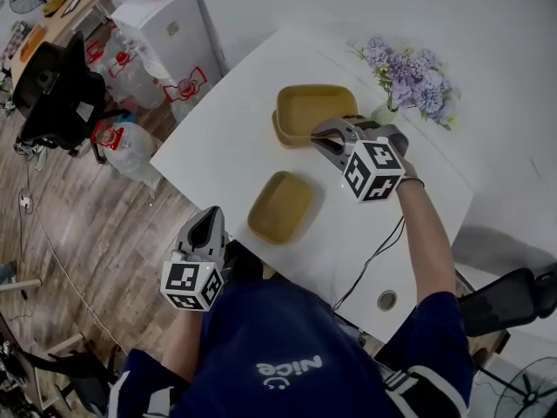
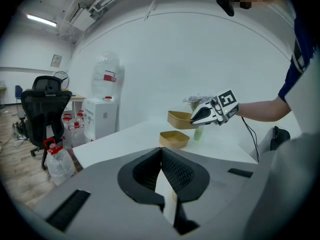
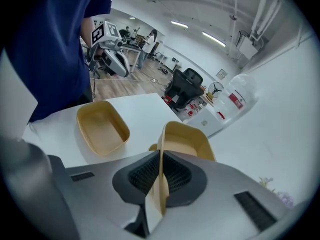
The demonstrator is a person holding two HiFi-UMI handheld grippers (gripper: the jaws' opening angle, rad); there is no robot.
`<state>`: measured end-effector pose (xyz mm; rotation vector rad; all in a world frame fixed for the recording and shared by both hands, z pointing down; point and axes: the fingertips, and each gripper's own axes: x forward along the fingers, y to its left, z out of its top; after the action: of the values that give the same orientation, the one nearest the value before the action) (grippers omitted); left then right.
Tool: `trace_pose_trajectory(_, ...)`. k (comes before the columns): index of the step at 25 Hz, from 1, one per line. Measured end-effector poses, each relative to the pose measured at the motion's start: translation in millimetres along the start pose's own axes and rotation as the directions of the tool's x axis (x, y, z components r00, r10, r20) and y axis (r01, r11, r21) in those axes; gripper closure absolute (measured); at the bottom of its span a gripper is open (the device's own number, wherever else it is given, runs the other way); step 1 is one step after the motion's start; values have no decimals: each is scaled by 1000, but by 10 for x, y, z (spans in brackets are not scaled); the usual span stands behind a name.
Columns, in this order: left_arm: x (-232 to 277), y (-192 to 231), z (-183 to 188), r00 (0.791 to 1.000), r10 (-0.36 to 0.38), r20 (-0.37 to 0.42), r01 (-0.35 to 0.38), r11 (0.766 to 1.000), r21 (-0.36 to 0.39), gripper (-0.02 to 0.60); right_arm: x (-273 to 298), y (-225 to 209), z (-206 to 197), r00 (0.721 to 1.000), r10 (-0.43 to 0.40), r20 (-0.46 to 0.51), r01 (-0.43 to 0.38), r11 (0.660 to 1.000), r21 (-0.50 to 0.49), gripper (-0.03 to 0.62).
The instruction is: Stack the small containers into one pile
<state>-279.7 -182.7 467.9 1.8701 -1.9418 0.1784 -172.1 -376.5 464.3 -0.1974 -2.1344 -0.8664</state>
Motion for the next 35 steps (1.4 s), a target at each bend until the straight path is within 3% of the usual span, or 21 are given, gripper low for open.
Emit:
trace_pose_trajectory(7,132,51,-12,999,28,-26,-28,1000,-6,561,366,83,-162,994,111,-9,-111,988,-106,539)
trace_pose_trajectory(17,305,153,-109,993,81,-88,-81,997,4,561,717,122,-456,982,188,18,-186,978,-95,539)
trace_pose_trajectory(23,315,82,-80,994,64,-91,-57,996,73,562,831,160,-473,976,213,44,-211,977,-39,537)
trace_pose_trajectory(33,284,87,-73,996,53,-71,-50,998,37,561,930,222,-488,971,237,14,-237,971,21,536)
trace_pose_trajectory(35,267,99,-66,996,55,-67,-53,998,38,561,915,256,-492,965,261,3,-261,964,49,493)
